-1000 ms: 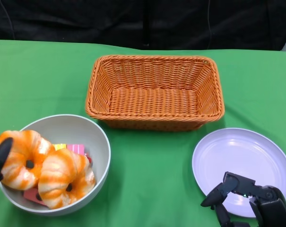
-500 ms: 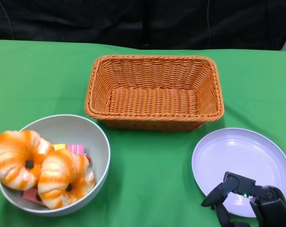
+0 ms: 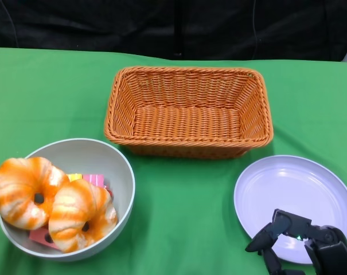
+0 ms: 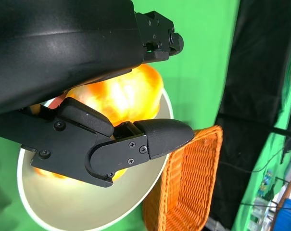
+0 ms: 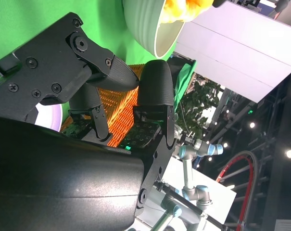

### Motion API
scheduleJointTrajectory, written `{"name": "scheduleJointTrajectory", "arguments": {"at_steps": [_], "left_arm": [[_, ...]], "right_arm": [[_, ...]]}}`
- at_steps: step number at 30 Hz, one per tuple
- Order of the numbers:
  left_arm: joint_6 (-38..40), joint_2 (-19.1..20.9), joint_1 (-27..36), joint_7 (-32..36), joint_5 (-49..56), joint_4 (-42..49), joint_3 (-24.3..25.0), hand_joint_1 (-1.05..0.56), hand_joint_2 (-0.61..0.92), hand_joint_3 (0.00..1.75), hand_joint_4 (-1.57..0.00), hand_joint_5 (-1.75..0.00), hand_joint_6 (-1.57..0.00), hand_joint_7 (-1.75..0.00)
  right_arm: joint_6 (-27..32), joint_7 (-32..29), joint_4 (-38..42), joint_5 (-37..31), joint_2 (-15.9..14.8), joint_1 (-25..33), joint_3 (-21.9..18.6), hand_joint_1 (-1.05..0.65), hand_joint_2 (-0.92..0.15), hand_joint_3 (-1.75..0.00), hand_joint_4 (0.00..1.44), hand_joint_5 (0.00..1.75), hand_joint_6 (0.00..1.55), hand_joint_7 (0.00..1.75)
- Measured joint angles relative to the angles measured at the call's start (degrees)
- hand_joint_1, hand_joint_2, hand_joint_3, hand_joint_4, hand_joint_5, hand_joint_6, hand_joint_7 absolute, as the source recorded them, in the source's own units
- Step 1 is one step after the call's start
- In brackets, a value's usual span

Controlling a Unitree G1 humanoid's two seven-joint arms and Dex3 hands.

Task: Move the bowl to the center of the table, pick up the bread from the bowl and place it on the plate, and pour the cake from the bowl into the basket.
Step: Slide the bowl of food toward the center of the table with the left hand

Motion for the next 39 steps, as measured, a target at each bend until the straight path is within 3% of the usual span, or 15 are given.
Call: {"name": "scheduleJointTrajectory", "arguments": {"at_steps": [15,21,39], "left_arm": [[5.5,2.81,-3.49,-4.67,-3.22,4.76,-2.39,-0.79,0.92,0.78,0.0,0.0,0.0,0.0],[7.98,2.13,-3.46,-4.77,-3.22,4.93,-4.8,-0.81,0.92,0.76,0.0,0.0,0.0,0.0],[14.99,-2.1,-5.69,-4.62,-7.82,4.78,-5.75,-0.83,0.92,0.79,0.0,0.0,0.0,0.0]], "right_arm": [[0.4,0.02,-0.76,0.15,-0.07,0.42,0.03,-0.37,-0.43,-1.23,0.7,1.55,0.8,1.19],[0.46,0.04,-0.82,0.15,-0.11,0.44,0.03,-0.36,-0.44,-1.23,0.7,1.56,0.8,1.19],[0.52,0.08,-1.25,0.14,-0.1,0.39,0.14,-0.35,-0.45,-1.18,0.68,1.51,0.77,1.15]]}}
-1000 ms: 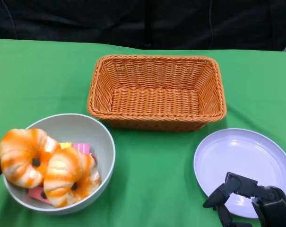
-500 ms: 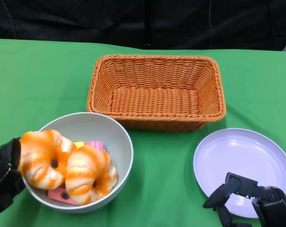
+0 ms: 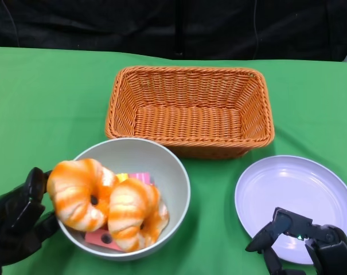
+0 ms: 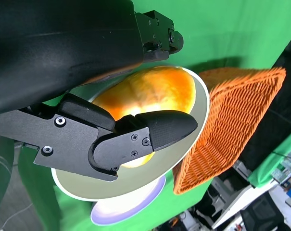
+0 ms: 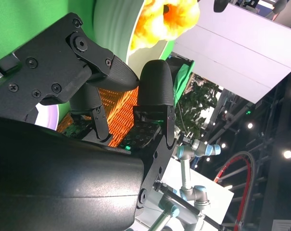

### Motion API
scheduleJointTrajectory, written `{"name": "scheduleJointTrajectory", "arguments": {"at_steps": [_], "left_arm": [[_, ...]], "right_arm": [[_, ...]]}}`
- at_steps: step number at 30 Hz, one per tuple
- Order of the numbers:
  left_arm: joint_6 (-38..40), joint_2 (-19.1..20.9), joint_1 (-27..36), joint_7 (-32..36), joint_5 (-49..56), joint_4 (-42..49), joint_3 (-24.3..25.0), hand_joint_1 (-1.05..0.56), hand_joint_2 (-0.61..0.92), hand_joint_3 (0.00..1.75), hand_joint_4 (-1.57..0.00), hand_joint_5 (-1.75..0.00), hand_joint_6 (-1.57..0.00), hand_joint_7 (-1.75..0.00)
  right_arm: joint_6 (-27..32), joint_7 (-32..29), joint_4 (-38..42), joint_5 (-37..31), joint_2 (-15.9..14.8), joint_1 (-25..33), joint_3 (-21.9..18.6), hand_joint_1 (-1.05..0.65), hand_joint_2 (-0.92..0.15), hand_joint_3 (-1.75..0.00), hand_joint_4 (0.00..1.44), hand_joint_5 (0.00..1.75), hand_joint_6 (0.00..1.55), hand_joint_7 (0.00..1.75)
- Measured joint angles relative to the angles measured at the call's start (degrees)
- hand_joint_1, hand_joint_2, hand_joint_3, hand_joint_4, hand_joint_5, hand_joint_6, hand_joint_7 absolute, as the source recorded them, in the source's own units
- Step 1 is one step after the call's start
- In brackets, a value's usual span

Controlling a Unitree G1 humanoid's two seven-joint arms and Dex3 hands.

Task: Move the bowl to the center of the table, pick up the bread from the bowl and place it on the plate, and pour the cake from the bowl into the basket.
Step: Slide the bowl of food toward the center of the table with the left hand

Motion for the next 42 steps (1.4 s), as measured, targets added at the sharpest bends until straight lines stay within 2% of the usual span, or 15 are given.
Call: {"name": "scheduleJointTrajectory", "arguments": {"at_steps": [2,3,5,7,9,17,24,30,38,42], "left_arm": [[0.21,-0.64,-0.4,0.14,0.0,0.01,-0.85,-0.83,0.92,0.79,0.0,0.0,0.0,0.0],[0.21,-0.96,-0.57,0.19,0.01,0.01,-1.35,-0.84,0.92,0.79,0.0,0.0,0.0,0.0],[0.27,-1.74,-0.98,0.43,0.05,0.01,-2.3,-0.83,0.92,0.79,0.0,0.0,0.0,0.0],[0.33,-2.5,-1.53,1.08,0.19,0.01,-3.13,-0.83,0.92,0.78,0.0,0.0,0.0,0.0],[0.34,-3.23,-1.98,1.88,0.53,-0.03,-4.1,-0.83,0.92,0.76,0.0,0.0,0.0,0.0],[-0.01,-4.17,-2.49,2.04,2.68,-0.03,-7.63,-0.84,0.92,0.75,0.0,0.0,0.0,0.0],[-0.24,-5.32,-2.53,1.99,2.97,0.04,-9.04,-0.83,0.92,0.72,0.0,0.0,0.0,0.0],[-0.85,-5.48,-2.47,1.96,3.47,0.1,-10.26,-0.84,0.92,0.71,0.0,0.0,0.0,0.0],[-1.28,-5.98,-2.32,1.96,4.42,-0.2,-11.85,-0.83,0.92,0.74,0.0,0.0,0.0,0.0],[-1.29,-6.93,-2.11,1.98,4.47,-0.55,-12.04,-0.82,0.92,0.74,0.0,0.0,0.0,0.0]], "right_arm": [[-0.02,-0.21,0.0,-0.09,0.09,-0.03,-0.12,-0.37,-0.56,-0.97,0.66,1.43,0.73,1.03],[-0.02,-0.47,-0.01,-0.32,0.19,-0.1,-0.25,-0.39,-0.62,-0.87,0.64,1.35,0.7,0.91],[0.17,-1.2,-0.53,-1.73,0.29,-0.14,-0.62,-0.42,-0.71,-0.74,0.59,1.26,0.65,0.78],[1.21,-1.87,-2.2,-4.75,0.23,-0.04,-1.07,-0.46,-0.85,-0.5,0.49,1.2,0.54,0.68],[2.83,-2.26,-4.12,-7.68,0.03,0.09,-1.49,-0.49,-0.91,-0.38,0.39,1.16,0.43,0.62],[12.7,-1.5,-14.31,-11.62,-0.27,1.23,-0.24,-0.57,-0.92,-0.28,0.21,1.19,0.3,0.55],[21.99,1.46,-21.4,-13.26,-1.65,-0.76,1.78,-0.61,-0.92,-0.23,0.1,1.22,0.24,0.56],[27.25,1.97,-22.48,-17.95,-1.78,-4.16,4.76,-0.62,-0.92,-0.22,0.02,1.23,0.19,0.57],[34.83,4.09,-22.93,-23.82,-2.91,-9.81,8.96,-0.64,-0.92,-0.22,0.0,1.35,0.08,0.78],[38.12,5.56,-22.97,-25.64,-3.66,-11.71,10.81,-0.62,-0.92,-0.21,0.0,1.25,0.08,0.81]]}}
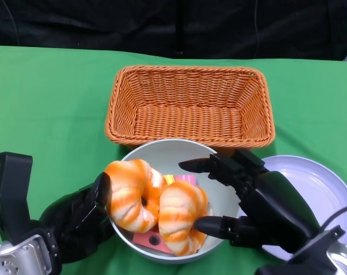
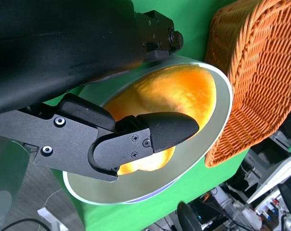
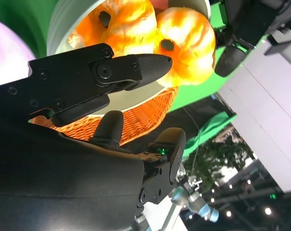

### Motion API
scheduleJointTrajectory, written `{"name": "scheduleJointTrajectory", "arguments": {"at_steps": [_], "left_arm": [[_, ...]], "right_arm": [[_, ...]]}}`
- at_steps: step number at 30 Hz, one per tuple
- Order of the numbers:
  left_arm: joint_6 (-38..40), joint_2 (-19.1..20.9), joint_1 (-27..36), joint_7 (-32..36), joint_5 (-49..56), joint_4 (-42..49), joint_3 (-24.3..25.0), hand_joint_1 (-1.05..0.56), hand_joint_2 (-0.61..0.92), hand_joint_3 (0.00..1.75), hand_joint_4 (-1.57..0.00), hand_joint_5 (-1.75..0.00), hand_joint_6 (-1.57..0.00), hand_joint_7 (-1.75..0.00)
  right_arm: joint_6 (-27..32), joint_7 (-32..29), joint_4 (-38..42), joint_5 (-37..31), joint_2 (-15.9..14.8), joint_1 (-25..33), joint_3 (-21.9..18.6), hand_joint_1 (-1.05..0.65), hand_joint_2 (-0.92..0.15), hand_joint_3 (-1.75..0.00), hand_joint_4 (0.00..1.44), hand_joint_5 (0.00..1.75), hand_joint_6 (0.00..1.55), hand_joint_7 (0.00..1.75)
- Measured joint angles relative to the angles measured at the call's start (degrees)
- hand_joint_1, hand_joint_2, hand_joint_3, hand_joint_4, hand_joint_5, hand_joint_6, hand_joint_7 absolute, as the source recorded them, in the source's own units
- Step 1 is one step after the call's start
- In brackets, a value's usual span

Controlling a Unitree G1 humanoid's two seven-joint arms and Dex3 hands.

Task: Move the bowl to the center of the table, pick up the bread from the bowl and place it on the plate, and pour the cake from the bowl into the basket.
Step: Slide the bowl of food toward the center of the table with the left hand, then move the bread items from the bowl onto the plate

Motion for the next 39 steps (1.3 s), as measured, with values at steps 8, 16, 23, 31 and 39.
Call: {"name": "scheduleJointTrajectory", "arguments": {"at_steps": [8,16,23,31,39], "left_arm": [[-0.2,-1.54,0.87,0.04,0.88,-1.26,-0.53,-0.81,0.92,0.75,0.0,0.0,0.0,0.0],[-1.69,-1.29,1.9,3.1,7.35,-4.13,-3.5,-0.79,0.92,0.73,-0.08,-0.05,-0.08,-0.04],[-1.68,-1.33,1.94,5.22,10.36,-4.96,-3.65,-0.76,0.92,0.7,-0.13,-0.08,-0.14,-0.05],[-5.35,-4.57,3.41,13.59,17.53,-7.73,-5.22,-0.7,0.92,0.68,-0.23,-0.23,-0.27,-0.08],[-6.96,-5.69,4.38,14.02,19.73,-8.21,-5.27,-0.7,0.92,0.67,0.0,-0.74,-0.31,-0.03]], "right_arm": [[6.13,3.29,-0.05,-3.3,-0.34,-3.22,3.58,-0.57,-0.92,-0.13,0.01,1.15,0.12,0.75],[7.88,3.37,2.29,-6.65,-0.93,-5.5,7.15,-0.57,-0.92,-0.1,0.04,1.11,0.18,0.66],[7.92,1.97,4.85,-8.52,-1.96,-7.22,8.59,-0.58,-0.92,-0.09,0.07,1.08,0.2,0.63],[6.03,-4.19,14.22,-9.52,-1.88,-10.96,10.95,-0.47,-0.92,-0.11,0.26,0.95,0.43,0.54],[4.91,-8.31,16.51,-9.61,-1.82,-11.57,11.98,-0.39,-0.92,-0.16,0.38,1.01,0.53,0.57]]}}
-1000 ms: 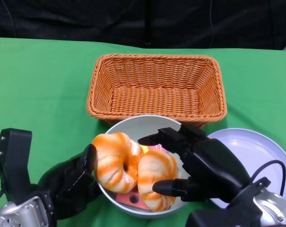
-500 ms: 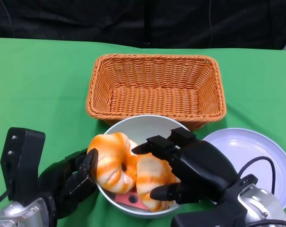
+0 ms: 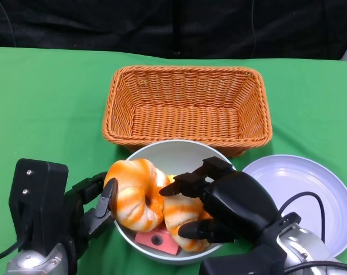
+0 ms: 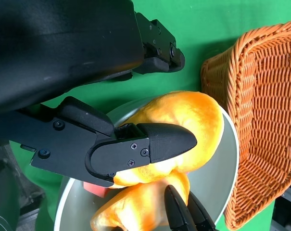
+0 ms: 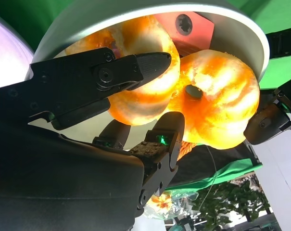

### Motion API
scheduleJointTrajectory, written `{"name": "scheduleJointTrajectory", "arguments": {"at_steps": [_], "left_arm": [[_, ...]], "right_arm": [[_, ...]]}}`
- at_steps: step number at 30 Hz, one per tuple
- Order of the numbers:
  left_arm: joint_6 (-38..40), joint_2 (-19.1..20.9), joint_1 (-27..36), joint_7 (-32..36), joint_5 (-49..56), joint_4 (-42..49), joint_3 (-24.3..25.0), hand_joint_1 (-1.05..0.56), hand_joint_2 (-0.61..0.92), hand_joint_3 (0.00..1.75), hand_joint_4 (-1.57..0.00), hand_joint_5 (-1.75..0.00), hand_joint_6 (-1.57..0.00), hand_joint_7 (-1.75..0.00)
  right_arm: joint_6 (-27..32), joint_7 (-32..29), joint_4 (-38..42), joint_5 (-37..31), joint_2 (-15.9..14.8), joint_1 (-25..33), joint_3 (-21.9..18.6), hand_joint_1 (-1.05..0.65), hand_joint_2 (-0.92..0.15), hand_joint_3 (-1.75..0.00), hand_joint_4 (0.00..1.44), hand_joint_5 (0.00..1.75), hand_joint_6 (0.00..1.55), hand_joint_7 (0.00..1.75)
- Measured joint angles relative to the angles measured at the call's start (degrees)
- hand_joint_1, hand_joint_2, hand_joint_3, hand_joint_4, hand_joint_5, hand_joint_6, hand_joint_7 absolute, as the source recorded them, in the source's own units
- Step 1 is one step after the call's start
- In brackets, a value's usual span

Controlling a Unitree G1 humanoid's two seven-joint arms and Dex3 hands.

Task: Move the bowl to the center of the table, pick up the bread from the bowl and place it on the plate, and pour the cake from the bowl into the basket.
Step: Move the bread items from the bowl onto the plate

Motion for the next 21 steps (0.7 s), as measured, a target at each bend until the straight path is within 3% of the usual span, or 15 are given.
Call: {"name": "scheduleJointTrajectory", "arguments": {"at_steps": [3,8,9,10,11,15,21], "left_arm": [[-0.01,-0.24,0.03,0.0,0.45,-0.14,0.3,-0.7,0.92,0.66,0.0,-0.75,-0.32,-0.03],[-0.01,-0.53,0.05,-0.01,0.59,-0.26,0.41,-0.7,0.92,0.65,0.0,-0.75,-0.32,-0.03],[-0.01,-0.64,0.06,-0.02,0.57,-0.27,0.51,-0.7,0.92,0.65,0.0,-0.74,-0.32,-0.03],[-0.01,-0.76,0.07,-0.02,0.54,-0.27,0.71,-0.69,0.92,0.65,0.0,-0.74,-0.32,-0.03],[-0.01,-0.89,0.07,-0.02,0.53,-0.27,0.88,-0.69,0.92,0.65,0.0,-0.73,-0.32,-0.03],[-0.02,-1.07,0.07,-0.04,0.53,-0.26,1.51,-0.69,0.92,0.66,0.0,-0.72,-0.31,-0.02],[-0.01,-1.32,0.07,-0.04,0.53,-0.26,1.87,-0.69,0.92,0.66,0.0,-0.72,-0.32,-0.02]], "right_arm": [[-0.21,-1.69,0.03,0.0,0.01,0.0,0.14,-0.35,-0.91,-0.19,0.46,1.09,0.59,0.61],[-0.62,-3.07,0.25,0.0,0.0,0.0,0.39,-0.33,-0.9,-0.21,0.48,1.14,0.61,0.64],[-1.99,-4.96,1.02,0.03,0.02,-0.05,0.37,-0.24,-0.65,-0.74,0.78,1.5,0.72,1.27],[-3.97,-7.57,2.03,0.15,0.06,-0.11,0.29,-0.21,-0.5,-1.04,0.9,1.62,0.75,1.5],[-6.38,-10.4,3.12,0.38,0.13,-0.14,0.23,-0.19,-0.42,-1.21,0.96,1.68,0.76,1.62],[-10.97,-15.34,6.02,0.97,0.24,-0.59,0.08,-0.2,-0.3,-1.44,1.03,1.74,0.77,1.74],[-13.6,-17.54,6.75,1.97,0.49,-0.89,-0.62,-0.22,-0.24,-1.53,1.06,1.75,0.8,1.75]]}}
